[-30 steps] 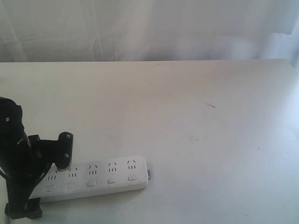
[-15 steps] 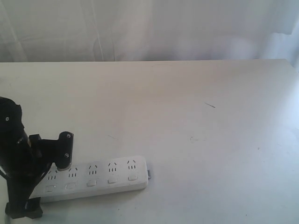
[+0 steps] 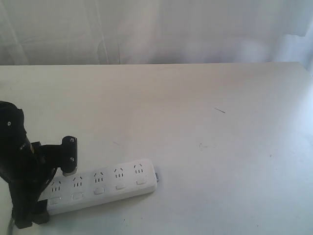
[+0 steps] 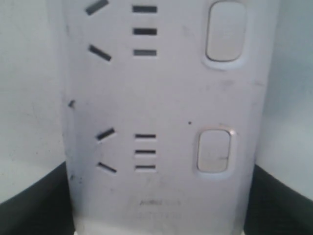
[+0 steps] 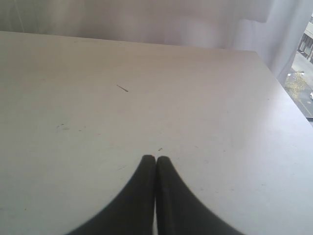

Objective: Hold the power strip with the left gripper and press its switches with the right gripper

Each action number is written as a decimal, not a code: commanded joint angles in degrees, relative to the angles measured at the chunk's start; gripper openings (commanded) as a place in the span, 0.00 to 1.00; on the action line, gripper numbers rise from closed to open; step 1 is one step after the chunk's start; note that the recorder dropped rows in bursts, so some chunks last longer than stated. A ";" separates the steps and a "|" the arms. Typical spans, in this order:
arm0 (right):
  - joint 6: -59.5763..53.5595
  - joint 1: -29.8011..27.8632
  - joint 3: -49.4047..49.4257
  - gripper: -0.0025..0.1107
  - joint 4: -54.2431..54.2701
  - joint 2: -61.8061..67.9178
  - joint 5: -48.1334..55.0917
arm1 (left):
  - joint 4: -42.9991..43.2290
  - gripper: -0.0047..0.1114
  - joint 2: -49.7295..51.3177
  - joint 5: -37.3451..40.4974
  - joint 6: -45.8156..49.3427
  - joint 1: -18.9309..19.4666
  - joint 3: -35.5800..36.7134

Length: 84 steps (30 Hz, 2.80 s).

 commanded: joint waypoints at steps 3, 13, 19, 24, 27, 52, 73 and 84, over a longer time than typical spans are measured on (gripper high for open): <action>-0.30 -0.15 0.31 0.02 0.12 -0.34 -0.29 | -1.62 0.05 2.61 -12.69 -1.74 0.05 0.72; -0.30 -0.15 0.31 0.02 0.12 -0.34 -0.29 | -3.19 0.05 3.07 -17.01 -1.74 0.05 0.72; -0.30 -0.15 0.31 0.02 0.12 -0.34 -0.29 | -11.83 0.05 3.65 -19.61 -1.74 0.05 0.72; -0.30 -0.15 0.31 0.02 0.12 -0.34 -0.29 | -12.55 0.04 3.65 -19.80 -1.74 -0.97 0.72; -0.30 -0.15 0.31 0.02 0.12 -0.34 -0.29 | -12.55 0.04 3.65 -19.80 -1.59 -2.59 0.72; -0.30 -0.15 0.31 0.02 0.01 -0.34 -2.46 | -14.75 0.04 3.65 -10.49 25.89 -15.18 0.72; 8.58 -0.15 0.31 0.02 0.15 -0.34 -38.99 | -15.88 0.04 3.65 -8.19 29.16 -15.18 0.72; 58.43 -0.15 0.31 0.02 -2.78 -0.34 -24.62 | -16.50 0.04 3.65 -8.31 29.16 -15.18 0.72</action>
